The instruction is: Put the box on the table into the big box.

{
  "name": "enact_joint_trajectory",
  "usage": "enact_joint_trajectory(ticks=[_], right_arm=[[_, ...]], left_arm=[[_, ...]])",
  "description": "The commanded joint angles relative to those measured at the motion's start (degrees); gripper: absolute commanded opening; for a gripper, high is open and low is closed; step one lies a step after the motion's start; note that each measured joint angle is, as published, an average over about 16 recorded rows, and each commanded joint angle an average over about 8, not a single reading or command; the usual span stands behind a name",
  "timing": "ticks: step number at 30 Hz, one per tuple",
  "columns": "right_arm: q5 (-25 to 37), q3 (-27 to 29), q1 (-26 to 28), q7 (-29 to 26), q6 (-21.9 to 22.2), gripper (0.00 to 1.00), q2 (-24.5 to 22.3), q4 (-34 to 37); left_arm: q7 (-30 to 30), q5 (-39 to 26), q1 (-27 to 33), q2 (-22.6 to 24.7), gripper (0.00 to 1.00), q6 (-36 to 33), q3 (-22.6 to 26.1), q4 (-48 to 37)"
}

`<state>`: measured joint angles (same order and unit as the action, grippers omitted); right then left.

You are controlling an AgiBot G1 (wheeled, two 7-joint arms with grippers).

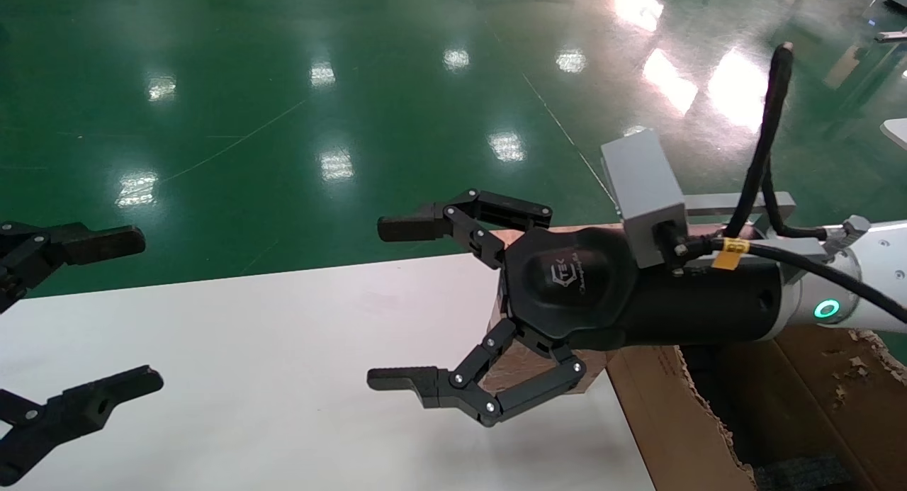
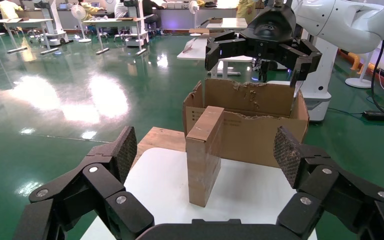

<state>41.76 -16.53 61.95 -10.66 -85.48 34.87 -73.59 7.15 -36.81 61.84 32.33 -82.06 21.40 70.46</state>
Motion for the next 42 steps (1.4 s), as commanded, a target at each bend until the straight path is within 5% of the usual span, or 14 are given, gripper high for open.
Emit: enact_joint_trajectory(ticks=[1, 15, 17, 23, 25, 42], right_arm=[[0.00, 0.00, 0.00, 0.00, 0.00, 1.00, 0.00, 0.00], [0.02, 0.06, -0.05, -0.01, -0.03, 1.00, 0.01, 0.01], [0.07, 0.05, -0.06, -0.01, -0.02, 1.00, -0.03, 0.04], [1.00, -0.14, 0.30, 0.28, -0.57, 1.00, -0.93, 0.95], [1.66, -0.20, 0.68, 0.63, -1.12, 1.00, -1.52, 1.81], [7.63, -5.15, 5.48, 5.89, -5.27, 1.00, -7.61, 13.48]], left_arm=[[0.00, 0.00, 0.00, 0.00, 1.00, 0.00, 0.00, 0.00], [0.00, 0.00, 0.00, 0.00, 0.97, 0.00, 0.00, 0.00], [0.00, 0.00, 0.00, 0.00, 0.82, 0.00, 0.00, 0.00], [0.00, 0.00, 0.00, 0.00, 0.11, 0.00, 0.00, 0.00], [0.00, 0.00, 0.00, 0.00, 0.01, 0.00, 0.00, 0.00], [0.00, 0.00, 0.00, 0.00, 0.00, 0.00, 0.00, 0.00]])
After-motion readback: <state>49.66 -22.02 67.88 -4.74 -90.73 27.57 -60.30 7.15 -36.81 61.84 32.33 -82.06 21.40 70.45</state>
